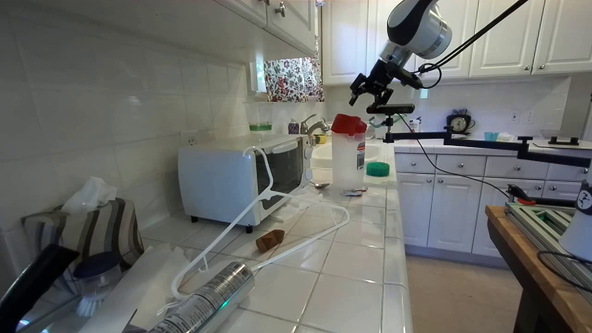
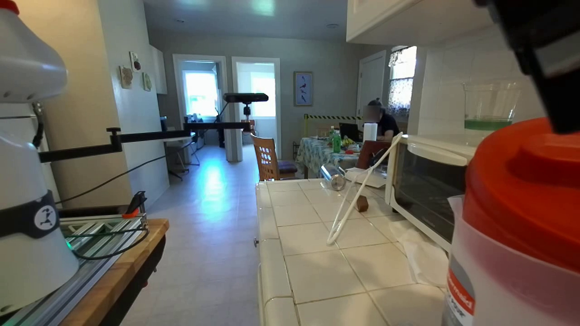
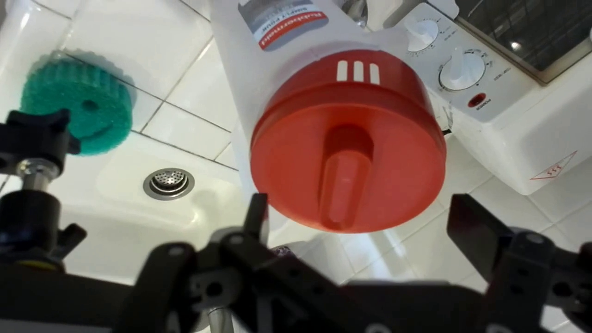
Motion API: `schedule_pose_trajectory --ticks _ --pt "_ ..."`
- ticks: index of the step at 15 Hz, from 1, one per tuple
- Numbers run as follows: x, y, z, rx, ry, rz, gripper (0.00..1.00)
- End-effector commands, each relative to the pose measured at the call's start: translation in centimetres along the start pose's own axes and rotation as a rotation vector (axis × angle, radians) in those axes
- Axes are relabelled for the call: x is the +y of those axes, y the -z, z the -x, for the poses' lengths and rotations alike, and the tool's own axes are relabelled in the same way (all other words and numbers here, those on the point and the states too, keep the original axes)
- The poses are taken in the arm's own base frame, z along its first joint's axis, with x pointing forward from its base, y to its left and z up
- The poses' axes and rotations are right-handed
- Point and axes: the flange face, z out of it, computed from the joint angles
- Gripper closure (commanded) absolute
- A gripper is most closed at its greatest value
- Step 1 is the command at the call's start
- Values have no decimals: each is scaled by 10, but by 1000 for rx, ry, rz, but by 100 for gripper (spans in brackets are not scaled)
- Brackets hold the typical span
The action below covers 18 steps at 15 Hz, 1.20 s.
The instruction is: Remove the red lid from the clear jug then place the clear cup in the jug.
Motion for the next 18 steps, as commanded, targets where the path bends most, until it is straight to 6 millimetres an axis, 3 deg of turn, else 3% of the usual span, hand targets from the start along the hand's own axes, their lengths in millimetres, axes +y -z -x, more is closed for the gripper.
schedule_pose_trajectory --ticks 1,18 --pt "0 -9 -4 2 20 -21 0" --pt "8 -29 -11 0 41 7 0"
